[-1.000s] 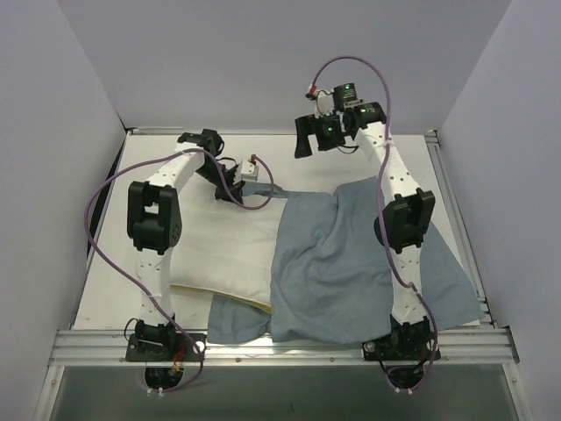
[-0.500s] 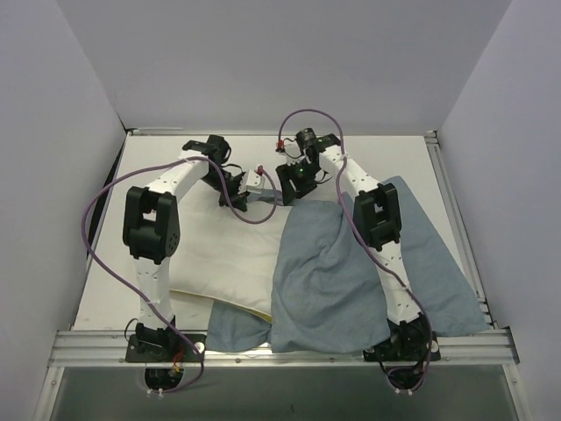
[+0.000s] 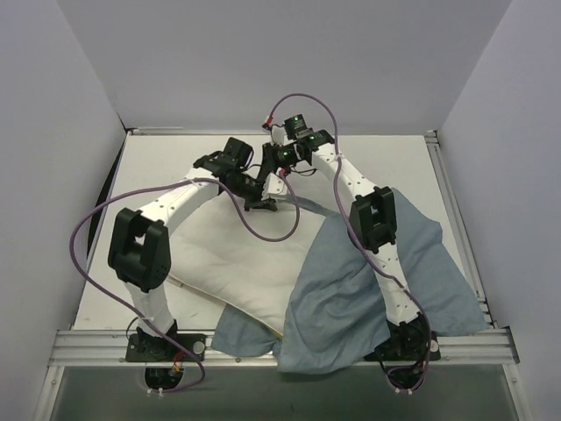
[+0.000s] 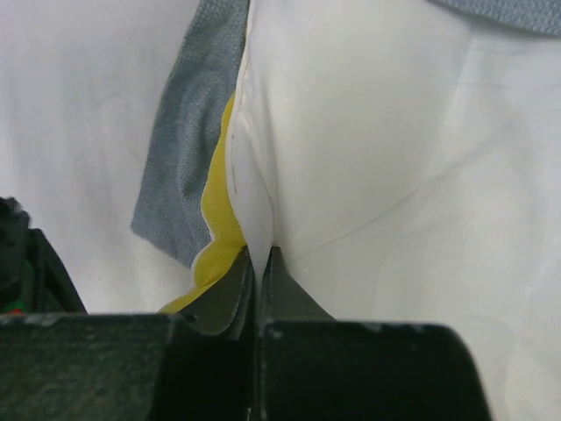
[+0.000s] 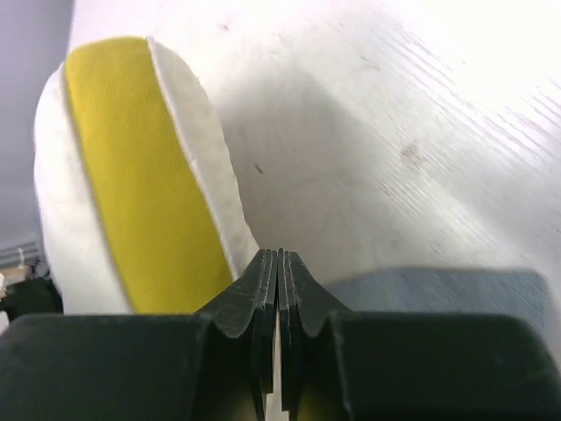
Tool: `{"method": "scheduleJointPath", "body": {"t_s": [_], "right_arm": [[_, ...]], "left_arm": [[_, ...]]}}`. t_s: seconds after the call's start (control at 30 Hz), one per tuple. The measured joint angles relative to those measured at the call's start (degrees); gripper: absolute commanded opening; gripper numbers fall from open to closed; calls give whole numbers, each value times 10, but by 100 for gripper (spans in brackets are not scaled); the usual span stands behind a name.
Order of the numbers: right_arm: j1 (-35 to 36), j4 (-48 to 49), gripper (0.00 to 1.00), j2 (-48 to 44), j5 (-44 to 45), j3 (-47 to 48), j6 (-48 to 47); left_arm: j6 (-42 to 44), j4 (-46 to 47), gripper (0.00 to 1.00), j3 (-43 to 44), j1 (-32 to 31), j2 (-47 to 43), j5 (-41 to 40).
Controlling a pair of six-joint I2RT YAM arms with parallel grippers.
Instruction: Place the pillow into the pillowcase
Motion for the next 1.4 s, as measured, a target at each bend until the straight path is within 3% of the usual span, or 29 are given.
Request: {"method": "scheduleJointPath", "body": {"t_s": [0.03,0.07,0.13,0.17,0.2,0.37,0.57,0.7,0.8,0.9,0.93,1.2,1.4], "right_arm": [[4,13,1,-1,-4,0,16],[7,21,24,-3,-4,0,26],[9,23,40,-9,5,0,28],[8,22,57,-16,18,-3,22],[6,19,62,-25,36,-12,12],[-30,-50,79,-103,127,-103,-104],[-95,-174,84,-99,189,-97,-201],[-99,-235,81,-67,185,-81,-224],[-82,-262,72,-35,167,-80,-230],[-58,-280,28,-1,145,-80,-238],[-52,-283,3,7,138,-80,-239],[-30,-272,0,42,44,-18,-172],[-18,-117,0,4,-14,3,-1]], "left_arm": [[-10,12,0,-7,-2,-16,4],[-20,23,0,-16,-2,-31,7],[-33,38,0,-31,3,-57,11],[-35,42,0,-39,7,-69,11],[-37,46,0,-47,12,-77,11],[-33,48,0,-75,31,-80,7],[-18,48,0,-85,32,-54,-3],[-6,47,0,-85,32,-32,-10],[1,46,0,-85,32,-18,-15],[5,45,0,-85,32,-15,-17],[5,44,0,-85,32,-15,-17],[-5,38,0,-78,22,-15,-20],[-84,60,0,-55,-6,-25,-20]]}}
